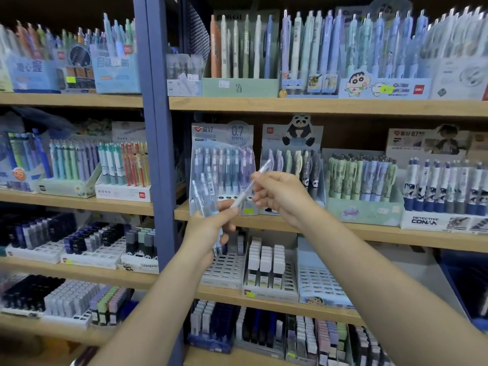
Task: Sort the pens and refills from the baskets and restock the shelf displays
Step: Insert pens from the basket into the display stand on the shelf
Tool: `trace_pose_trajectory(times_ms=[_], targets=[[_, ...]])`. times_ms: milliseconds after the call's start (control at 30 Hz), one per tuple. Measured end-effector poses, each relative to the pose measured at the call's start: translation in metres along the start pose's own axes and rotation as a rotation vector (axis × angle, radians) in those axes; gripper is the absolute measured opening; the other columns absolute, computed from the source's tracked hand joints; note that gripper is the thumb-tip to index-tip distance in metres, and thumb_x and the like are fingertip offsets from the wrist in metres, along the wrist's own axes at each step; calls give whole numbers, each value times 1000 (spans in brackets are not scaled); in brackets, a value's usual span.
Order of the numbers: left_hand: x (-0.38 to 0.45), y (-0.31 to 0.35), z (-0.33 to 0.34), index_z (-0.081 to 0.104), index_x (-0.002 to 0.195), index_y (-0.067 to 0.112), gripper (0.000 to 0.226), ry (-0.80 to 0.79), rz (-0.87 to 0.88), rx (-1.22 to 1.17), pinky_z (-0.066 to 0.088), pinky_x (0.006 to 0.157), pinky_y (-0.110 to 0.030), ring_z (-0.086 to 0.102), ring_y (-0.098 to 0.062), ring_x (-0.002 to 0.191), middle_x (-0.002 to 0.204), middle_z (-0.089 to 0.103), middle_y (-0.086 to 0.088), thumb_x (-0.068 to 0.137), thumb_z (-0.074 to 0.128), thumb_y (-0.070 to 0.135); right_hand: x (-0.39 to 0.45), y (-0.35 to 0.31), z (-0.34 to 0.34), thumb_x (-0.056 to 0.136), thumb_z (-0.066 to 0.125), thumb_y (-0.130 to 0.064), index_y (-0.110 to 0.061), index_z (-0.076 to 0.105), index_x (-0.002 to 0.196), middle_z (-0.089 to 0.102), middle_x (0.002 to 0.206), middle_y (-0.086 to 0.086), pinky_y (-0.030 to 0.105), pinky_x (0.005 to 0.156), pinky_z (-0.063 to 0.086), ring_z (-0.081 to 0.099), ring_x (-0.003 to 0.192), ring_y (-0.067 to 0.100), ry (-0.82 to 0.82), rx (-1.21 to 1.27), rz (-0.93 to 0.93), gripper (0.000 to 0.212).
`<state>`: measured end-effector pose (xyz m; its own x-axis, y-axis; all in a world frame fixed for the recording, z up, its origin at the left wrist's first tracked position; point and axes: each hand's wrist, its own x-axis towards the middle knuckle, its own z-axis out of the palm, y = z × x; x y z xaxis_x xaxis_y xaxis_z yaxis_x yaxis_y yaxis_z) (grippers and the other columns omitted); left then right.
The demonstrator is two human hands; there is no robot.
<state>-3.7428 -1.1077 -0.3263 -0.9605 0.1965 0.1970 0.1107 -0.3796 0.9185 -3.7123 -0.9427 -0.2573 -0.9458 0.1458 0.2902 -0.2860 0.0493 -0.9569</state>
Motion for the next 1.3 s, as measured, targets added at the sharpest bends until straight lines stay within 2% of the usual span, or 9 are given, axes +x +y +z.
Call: trace_pose_trajectory(times_ms=[233, 467, 667, 800, 900, 1000, 1100, 1200, 1300], targets=[[3, 5, -20, 69, 107, 8, 18, 68, 28, 43, 34, 39, -24, 51, -15, 50, 88, 74, -10, 93, 72, 18, 9, -8, 21, 100, 60, -18, -5, 72, 101, 71, 88, 10, 36, 78, 61, 67, 74, 20, 108, -61, -120, 18], [-1, 10, -54, 53, 104, 7, 9, -1, -44, 39, 30, 37, -23, 47, -17, 49, 72, 61, -9, 100, 58, 14, 29, -13, 44, 100, 59, -15, -18, 71, 89, 73, 88, 4, 32, 79, 60, 73, 82, 19, 152, -227, -245, 16], [-11, 17, -63, 63, 111, 4, 16, -47, -40, 23, 36, 39, -23, 55, -18, 53, 75, 68, -10, 100, 60, 17, 40, -11, 60, 100, 58, -14, -20, 67, 81, 71, 82, 5, 38, 82, 60, 73, 83, 27, 149, -423, -246, 21], [-15, 20, -68, 64, 116, 15, 17, -91, -33, 40, 40, 42, -25, 54, -18, 51, 75, 69, -10, 105, 52, 21, 48, -16, 68, 101, 55, -15, -13, 67, 79, 69, 78, 10, 36, 76, 61, 71, 74, 22, 117, -539, -207, 26], [-16, 19, -70, 60, 120, 15, 18, -96, -57, 23, 33, 40, -22, 42, -16, 46, 67, 61, -8, 104, 52, 21, 51, -16, 78, 102, 54, -17, -3, 69, 79, 73, 80, 15, 35, 67, 61, 70, 65, 19, 102, -670, -161, 30], [-16, 18, -70, 51, 119, 12, 19, -102, -66, -23, 28, 41, -22, 36, -14, 47, 66, 55, -5, 103, 55, 20, 51, -14, 82, 100, 59, -21, -5, 70, 76, 74, 79, 11, 23, 52, 50, 61, 51, 8, 132, -775, -157, 31], [-15, 19, -71, 48, 108, 10, 15, -95, -34, -54, 31, 40, -23, 39, -15, 47, 69, 57, -6, 101, 57, 19, 49, -13, 81, 95, 68, -28, -10, 61, 64, 66, 67, 4, 29, 69, 49, 56, 56, 8, 171, -831, -172, 37], [-13, 20, -73, 52, 106, 8, 17, -81, -3, -83, 36, 41, -24, 45, -15, 50, 72, 60, -5, 99, 62, 20, 34, -15, 78, 94, 68, -36, -8, 52, 62, 55, 62, 5, 30, 69, 45, 49, 55, 14, 196, -779, -224, 45], [-12, 21, -70, 58, 110, 6, 25, -74, 23, -76, 38, 42, -24, 50, -16, 52, 74, 63, -6, 95, 68, 23, 8, -19, 78, 94, 62, -49, -7, 71, 84, 60, 68, 5, 27, 53, 42, 49, 54, 16, -20, -539, -140, 44]])
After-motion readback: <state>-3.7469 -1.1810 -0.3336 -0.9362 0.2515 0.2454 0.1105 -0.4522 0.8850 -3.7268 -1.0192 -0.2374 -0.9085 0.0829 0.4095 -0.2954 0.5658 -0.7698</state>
